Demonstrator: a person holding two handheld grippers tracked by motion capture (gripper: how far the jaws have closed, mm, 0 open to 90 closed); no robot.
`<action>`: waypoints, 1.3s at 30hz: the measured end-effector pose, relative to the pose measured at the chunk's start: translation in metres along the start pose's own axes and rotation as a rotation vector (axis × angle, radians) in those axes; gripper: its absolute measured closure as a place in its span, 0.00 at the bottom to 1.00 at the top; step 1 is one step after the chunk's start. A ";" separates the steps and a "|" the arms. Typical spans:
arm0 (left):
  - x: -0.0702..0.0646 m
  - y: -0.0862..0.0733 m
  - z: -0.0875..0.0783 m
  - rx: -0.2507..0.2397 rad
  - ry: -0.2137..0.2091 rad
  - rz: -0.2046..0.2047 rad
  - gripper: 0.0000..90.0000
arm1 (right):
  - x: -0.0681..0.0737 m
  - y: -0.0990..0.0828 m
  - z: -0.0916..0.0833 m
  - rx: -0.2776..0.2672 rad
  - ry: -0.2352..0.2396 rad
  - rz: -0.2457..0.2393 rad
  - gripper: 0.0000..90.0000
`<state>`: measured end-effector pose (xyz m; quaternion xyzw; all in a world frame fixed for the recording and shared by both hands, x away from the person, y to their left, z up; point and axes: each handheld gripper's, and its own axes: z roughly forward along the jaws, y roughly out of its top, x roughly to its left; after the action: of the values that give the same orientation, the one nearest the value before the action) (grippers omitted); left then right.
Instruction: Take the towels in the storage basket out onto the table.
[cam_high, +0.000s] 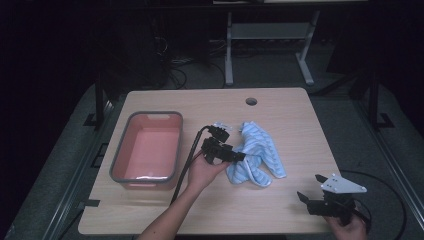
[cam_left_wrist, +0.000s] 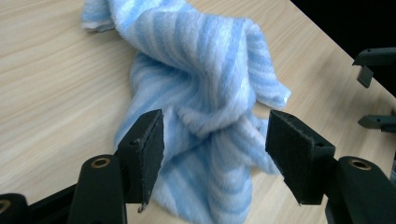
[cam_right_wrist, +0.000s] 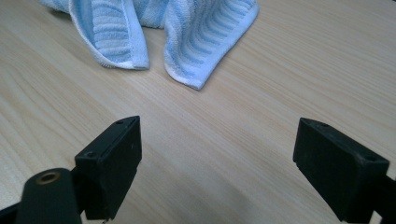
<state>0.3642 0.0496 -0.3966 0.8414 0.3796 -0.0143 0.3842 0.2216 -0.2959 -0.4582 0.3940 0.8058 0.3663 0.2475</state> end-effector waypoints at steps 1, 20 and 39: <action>0.000 -0.001 -0.001 -0.009 -0.002 -0.008 0.40 | 0.000 0.000 0.000 0.000 0.000 0.001 0.17; 0.001 -0.036 -0.019 -0.022 -0.010 0.000 0.38 | -0.001 -0.002 0.001 0.009 -0.006 0.000 0.17; 0.001 -0.063 -0.023 -0.004 -0.030 -0.005 0.37 | -0.007 -0.005 -0.001 0.007 -0.013 0.025 0.17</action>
<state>0.3178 0.0918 -0.4206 0.8395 0.3758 -0.0273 0.3914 0.2225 -0.3046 -0.4605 0.4073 0.8004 0.3640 0.2469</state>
